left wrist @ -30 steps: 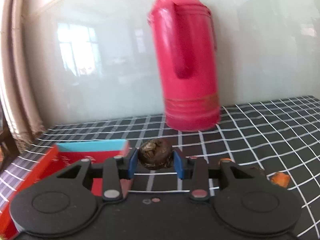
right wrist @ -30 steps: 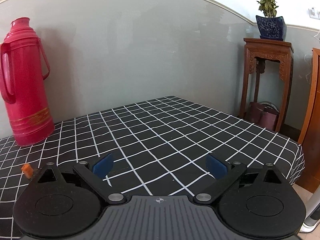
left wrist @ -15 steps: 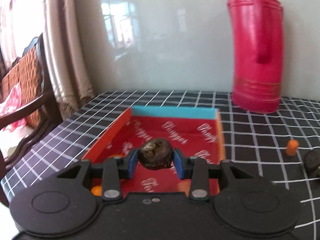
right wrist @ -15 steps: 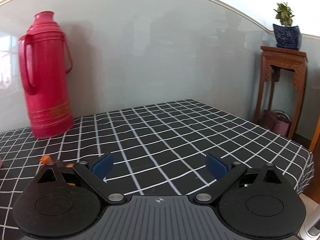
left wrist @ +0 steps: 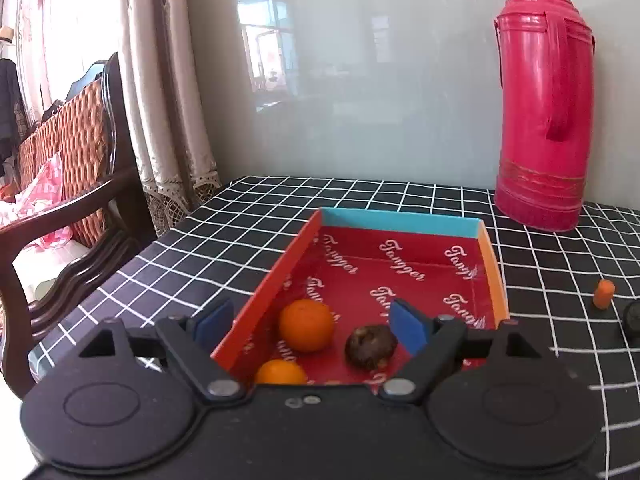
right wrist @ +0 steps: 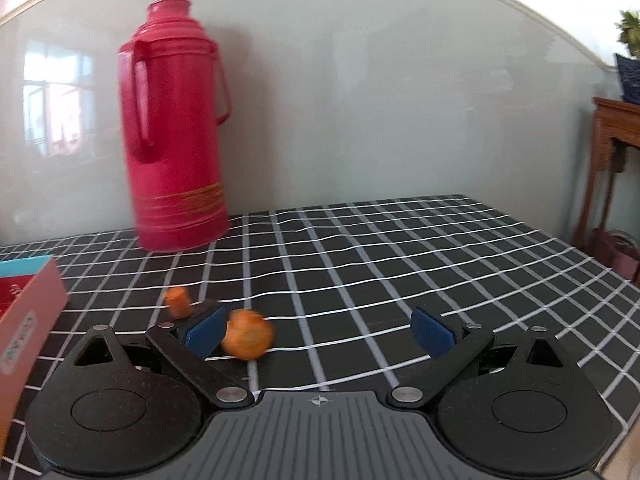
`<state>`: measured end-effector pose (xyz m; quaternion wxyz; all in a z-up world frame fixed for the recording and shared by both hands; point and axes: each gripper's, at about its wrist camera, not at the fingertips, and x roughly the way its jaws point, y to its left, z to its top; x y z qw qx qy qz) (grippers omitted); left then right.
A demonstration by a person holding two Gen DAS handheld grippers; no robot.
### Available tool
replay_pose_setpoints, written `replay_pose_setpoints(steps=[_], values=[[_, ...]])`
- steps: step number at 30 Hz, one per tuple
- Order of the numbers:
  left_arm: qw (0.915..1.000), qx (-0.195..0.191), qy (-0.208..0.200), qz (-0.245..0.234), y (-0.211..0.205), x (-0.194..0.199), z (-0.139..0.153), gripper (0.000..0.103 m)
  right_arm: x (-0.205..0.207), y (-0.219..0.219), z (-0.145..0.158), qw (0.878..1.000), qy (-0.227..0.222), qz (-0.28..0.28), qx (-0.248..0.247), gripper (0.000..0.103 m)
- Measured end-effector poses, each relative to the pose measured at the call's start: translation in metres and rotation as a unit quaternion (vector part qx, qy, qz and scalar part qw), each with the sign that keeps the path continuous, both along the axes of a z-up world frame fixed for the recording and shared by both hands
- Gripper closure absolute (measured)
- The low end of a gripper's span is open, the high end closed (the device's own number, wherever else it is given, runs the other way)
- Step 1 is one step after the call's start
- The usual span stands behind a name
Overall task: Organize fruits
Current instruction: 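Carry the dark fruit into the red box and open the left gripper, then grasp the large orange carrot chunk with the right gripper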
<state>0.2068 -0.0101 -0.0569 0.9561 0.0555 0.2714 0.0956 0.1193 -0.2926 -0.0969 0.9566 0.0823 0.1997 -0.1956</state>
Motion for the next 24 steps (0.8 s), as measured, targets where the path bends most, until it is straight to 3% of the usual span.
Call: replay_pose_setpoints(steps=[6,9,10,17,19,21,24], values=[[0.9997,0.008,-0.022,0.005,0.023,-0.026,0.004,0.02,0.019,0.002,-0.005,0.999,0.018,0.04,0.02,0.006],[0.9994,0.006,-0.03,0.017,0.033,-0.032,0.005,0.019,0.027,0.0,-0.007,0.998,0.03,0.052,0.03,0.032],[0.9993,0.004,-0.031,0.019,0.036,-0.033,0.006,0.019,0.032,-0.001,-0.009,0.997,0.039,0.056,0.034,0.035],[0.9988,-0.004,-0.028,0.039,0.053,-0.034,0.005,0.018,0.05,-0.005,-0.015,0.993,0.058,0.08,0.06,0.037],[0.9986,-0.005,-0.029,0.045,0.057,-0.035,0.005,0.018,0.056,-0.003,-0.017,0.993,0.065,0.081,0.055,0.053],[0.9983,-0.006,-0.029,0.051,0.061,-0.035,0.005,0.018,0.061,-0.003,-0.021,0.991,0.076,0.084,0.067,0.063],[0.9976,-0.008,-0.029,0.062,0.067,-0.035,0.005,0.018,0.065,-0.002,-0.024,0.991,0.083,0.082,0.07,0.064]])
